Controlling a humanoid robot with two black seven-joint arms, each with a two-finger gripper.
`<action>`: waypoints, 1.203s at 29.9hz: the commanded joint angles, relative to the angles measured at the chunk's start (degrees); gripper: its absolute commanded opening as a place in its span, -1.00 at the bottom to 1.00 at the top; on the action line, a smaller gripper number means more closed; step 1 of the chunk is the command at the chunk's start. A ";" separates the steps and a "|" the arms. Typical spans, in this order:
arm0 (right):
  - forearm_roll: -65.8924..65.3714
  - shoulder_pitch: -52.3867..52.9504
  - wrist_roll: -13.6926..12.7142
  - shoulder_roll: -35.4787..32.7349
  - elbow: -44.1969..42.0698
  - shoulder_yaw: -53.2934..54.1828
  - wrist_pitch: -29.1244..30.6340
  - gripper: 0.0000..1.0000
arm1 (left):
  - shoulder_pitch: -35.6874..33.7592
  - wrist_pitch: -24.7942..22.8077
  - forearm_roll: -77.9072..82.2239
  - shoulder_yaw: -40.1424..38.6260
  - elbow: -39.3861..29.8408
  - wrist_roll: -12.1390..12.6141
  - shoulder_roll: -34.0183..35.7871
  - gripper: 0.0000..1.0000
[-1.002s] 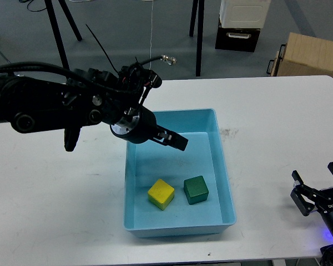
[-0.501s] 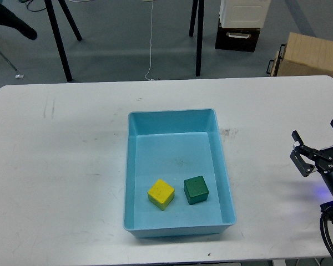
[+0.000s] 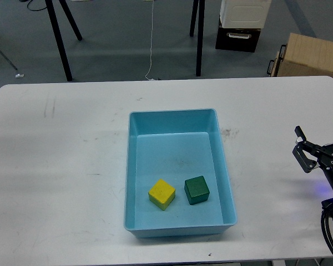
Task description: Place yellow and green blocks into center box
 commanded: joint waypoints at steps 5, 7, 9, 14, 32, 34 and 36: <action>-0.01 -2.89 0.10 0.70 1.25 -0.08 0.00 0.97 | 25.65 -0.01 -1.48 -12.35 -23.54 1.79 -16.55 0.95; -0.01 -4.65 0.10 1.32 2.03 0.00 0.00 0.97 | 32.50 -0.01 -4.63 -11.82 -27.85 1.88 -20.50 0.95; -0.01 -7.45 0.10 1.58 4.92 0.09 0.00 0.97 | 38.66 -0.01 -9.02 -11.38 -31.01 2.31 -20.96 0.95; -0.01 -15.11 0.10 2.55 10.82 1.76 0.00 0.97 | 48.96 -0.01 -17.73 -7.61 -35.60 6.36 -20.96 0.95; -0.01 -21.71 0.28 3.17 14.17 2.99 0.00 0.97 | 60.48 -0.01 -30.40 7.60 -35.60 2.76 -20.96 1.00; -0.01 -21.71 0.28 3.17 14.08 3.43 0.00 0.97 | 61.01 -0.01 -30.49 7.69 -35.25 2.76 -20.96 1.00; -0.01 -21.71 0.19 3.08 13.82 3.69 0.00 0.97 | 61.01 -0.01 -30.49 7.95 -34.38 2.58 -20.96 1.00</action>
